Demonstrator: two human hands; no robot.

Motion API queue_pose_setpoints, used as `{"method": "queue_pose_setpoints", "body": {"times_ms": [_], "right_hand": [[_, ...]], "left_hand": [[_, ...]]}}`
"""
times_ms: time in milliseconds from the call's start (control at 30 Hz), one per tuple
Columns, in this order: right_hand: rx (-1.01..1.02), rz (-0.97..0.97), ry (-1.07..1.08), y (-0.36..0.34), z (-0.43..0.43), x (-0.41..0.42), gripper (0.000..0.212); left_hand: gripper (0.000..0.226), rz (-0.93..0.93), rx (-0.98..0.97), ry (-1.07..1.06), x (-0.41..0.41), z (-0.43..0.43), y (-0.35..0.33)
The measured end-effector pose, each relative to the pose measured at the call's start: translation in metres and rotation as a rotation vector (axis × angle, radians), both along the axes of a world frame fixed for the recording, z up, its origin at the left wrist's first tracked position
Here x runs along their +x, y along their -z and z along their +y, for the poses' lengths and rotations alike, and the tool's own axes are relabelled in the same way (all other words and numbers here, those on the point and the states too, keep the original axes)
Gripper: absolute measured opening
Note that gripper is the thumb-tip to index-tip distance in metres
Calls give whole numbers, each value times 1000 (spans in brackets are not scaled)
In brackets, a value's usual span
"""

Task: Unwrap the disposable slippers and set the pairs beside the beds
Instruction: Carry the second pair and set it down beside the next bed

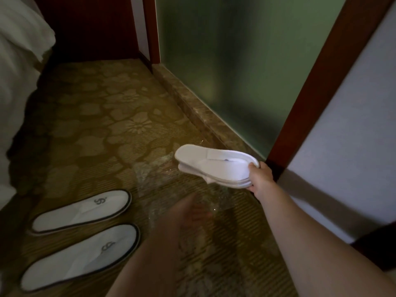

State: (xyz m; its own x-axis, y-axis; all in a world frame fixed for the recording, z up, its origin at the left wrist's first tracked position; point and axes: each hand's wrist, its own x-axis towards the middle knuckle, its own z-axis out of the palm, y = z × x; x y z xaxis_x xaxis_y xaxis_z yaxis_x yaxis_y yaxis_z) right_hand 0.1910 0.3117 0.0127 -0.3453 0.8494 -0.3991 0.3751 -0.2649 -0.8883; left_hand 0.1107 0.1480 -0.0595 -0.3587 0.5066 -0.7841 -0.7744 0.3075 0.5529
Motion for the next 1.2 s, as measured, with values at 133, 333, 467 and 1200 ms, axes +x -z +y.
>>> {"method": "queue_pose_setpoints", "body": {"times_ms": [133,333,467,1200], "right_hand": [[242,-67,-31,-12,-10,0,45],[348,87,-45,-33,-26,-11,41],[318,125,-184,-40,-42,-20,29],[-158,125,-583,-71,-187,-104,53]], "left_hand": [[49,380,-194,220,-21,-11,-25],[17,1248,-175,413,-57,-33,-83],[42,1273,-52,346,-64,-56,-106],[68,670,67,-306,-94,-160,-130]]}}
